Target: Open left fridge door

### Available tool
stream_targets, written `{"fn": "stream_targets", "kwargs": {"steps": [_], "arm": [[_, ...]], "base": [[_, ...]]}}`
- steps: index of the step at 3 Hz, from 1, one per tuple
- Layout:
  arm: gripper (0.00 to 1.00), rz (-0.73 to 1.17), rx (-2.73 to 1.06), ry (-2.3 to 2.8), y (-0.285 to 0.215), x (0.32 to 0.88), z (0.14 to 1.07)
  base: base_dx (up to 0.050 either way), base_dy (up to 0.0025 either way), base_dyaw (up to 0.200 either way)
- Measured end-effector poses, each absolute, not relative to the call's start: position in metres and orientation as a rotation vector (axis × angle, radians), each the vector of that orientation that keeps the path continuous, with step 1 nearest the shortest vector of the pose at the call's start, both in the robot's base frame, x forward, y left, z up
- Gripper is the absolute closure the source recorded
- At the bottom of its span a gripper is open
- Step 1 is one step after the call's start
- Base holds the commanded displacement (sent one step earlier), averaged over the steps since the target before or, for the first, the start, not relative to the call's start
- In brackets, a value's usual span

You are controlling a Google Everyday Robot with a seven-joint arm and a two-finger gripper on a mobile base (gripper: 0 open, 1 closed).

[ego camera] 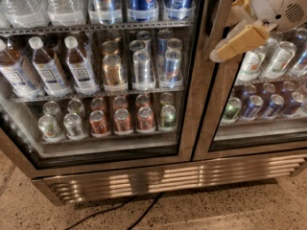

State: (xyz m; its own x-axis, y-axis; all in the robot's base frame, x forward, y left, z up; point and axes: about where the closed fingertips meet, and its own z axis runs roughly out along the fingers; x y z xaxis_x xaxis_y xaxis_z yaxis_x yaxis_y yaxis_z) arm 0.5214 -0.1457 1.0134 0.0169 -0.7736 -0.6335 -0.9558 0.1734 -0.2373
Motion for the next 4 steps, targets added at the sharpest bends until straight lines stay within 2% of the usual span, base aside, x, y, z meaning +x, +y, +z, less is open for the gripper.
{"fn": "stream_targets", "kwargs": {"steps": [2,3,4], "arm": [[0.94,0.376,-1.646,1.782,-0.1438,0.5235,1.0097],[1.0,0.376,-1.646,1.782,-0.1437,0.5235,1.0097],[1.0,0.376,-1.646,1.782,-0.1438,0.5236,1.0097]], "base": [[0.0,0.0,0.0],[0.0,0.0,0.0],[0.0,0.0,0.0]]}}
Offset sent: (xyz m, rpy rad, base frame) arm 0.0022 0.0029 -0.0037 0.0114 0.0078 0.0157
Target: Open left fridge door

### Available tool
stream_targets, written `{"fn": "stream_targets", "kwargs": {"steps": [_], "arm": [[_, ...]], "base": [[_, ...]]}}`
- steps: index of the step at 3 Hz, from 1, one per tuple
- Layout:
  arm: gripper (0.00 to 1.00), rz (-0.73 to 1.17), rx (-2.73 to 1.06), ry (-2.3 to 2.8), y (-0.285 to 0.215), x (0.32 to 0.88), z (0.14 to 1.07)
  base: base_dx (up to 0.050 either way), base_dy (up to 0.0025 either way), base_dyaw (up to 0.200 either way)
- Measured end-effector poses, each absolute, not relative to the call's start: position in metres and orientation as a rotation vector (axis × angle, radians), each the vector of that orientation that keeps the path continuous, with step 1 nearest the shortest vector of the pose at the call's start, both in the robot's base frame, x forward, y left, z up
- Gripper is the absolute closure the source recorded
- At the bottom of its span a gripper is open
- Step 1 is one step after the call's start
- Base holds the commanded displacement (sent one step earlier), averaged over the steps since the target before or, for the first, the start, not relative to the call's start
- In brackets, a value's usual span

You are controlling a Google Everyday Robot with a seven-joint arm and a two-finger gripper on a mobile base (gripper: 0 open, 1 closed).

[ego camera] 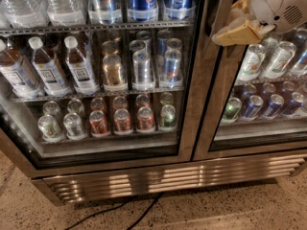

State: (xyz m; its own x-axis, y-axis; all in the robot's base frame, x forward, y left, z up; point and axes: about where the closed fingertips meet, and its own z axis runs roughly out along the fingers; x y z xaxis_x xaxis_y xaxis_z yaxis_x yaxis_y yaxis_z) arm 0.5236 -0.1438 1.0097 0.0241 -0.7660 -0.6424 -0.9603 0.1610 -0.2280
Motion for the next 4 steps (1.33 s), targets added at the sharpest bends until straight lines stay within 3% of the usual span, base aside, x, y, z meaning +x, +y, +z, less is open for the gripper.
{"fn": "stream_targets", "kwargs": {"steps": [4], "arm": [[1.0,0.377,-1.64,1.814,-0.1506,0.5262,1.0123]], "base": [[0.0,0.0,0.0]]}}
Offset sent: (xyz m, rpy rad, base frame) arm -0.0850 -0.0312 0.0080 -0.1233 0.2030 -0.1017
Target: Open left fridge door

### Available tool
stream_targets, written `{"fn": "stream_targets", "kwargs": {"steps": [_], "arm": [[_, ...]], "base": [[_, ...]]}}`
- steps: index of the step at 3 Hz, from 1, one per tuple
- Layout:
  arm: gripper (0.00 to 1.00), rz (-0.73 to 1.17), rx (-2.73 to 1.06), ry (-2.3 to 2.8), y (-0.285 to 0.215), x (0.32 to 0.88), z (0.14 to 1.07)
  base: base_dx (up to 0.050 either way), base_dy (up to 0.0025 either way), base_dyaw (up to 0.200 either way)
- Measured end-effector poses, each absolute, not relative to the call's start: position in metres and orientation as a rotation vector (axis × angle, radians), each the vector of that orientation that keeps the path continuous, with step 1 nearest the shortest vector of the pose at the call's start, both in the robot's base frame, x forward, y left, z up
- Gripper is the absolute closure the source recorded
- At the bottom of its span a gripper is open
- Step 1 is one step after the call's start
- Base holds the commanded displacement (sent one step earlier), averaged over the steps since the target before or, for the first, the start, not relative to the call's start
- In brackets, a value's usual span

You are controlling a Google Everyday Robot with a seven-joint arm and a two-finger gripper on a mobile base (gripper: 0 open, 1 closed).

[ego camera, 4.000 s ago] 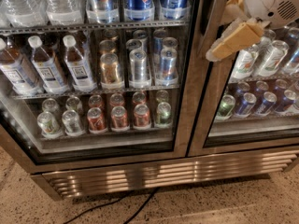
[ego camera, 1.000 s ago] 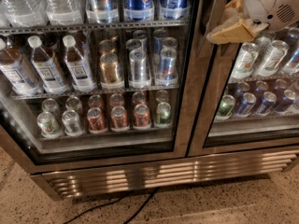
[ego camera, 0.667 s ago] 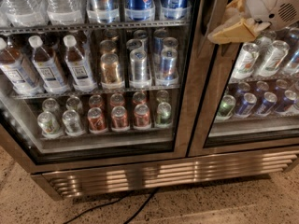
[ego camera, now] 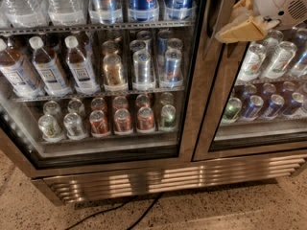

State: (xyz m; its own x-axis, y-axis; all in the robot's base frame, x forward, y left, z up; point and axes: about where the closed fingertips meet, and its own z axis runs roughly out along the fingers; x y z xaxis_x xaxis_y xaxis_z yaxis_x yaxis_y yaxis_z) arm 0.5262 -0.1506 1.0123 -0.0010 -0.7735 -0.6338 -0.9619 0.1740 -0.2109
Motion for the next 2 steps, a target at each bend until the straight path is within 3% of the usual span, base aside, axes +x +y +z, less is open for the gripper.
{"fn": "stream_targets", "kwargs": {"steps": [2], "arm": [[1.0,0.377,-1.64,1.814,-0.1536,0.5271,1.0169]], "base": [[0.0,0.0,0.0]]}}
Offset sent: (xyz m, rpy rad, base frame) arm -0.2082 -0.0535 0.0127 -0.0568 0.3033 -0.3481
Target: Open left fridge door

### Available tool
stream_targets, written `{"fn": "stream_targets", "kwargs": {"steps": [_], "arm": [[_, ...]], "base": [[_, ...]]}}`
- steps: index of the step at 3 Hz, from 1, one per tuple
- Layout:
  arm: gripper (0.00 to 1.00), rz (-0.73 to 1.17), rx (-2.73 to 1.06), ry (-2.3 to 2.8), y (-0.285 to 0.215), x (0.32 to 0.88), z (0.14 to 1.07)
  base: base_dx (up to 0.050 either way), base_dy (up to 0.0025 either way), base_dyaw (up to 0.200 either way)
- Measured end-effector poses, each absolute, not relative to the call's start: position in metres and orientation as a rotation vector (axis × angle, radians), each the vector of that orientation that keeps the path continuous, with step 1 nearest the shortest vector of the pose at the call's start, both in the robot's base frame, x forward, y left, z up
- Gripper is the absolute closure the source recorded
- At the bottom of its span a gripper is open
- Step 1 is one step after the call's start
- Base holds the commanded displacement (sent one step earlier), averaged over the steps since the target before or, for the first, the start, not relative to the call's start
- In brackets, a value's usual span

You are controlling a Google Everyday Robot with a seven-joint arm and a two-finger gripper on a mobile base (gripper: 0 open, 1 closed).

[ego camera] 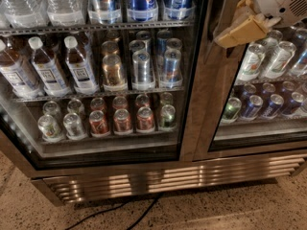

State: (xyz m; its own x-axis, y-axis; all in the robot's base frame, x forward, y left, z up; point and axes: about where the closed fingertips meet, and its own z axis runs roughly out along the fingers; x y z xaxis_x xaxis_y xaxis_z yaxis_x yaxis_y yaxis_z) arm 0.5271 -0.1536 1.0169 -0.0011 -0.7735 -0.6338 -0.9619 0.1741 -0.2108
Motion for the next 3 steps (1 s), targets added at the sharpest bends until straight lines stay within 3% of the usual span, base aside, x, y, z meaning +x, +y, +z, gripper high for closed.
{"fn": "stream_targets", "kwargs": {"steps": [3], "arm": [[1.0,0.385,-1.604,1.874,-0.159,0.5007,1.0191]], "base": [[0.0,0.0,0.0]]}}
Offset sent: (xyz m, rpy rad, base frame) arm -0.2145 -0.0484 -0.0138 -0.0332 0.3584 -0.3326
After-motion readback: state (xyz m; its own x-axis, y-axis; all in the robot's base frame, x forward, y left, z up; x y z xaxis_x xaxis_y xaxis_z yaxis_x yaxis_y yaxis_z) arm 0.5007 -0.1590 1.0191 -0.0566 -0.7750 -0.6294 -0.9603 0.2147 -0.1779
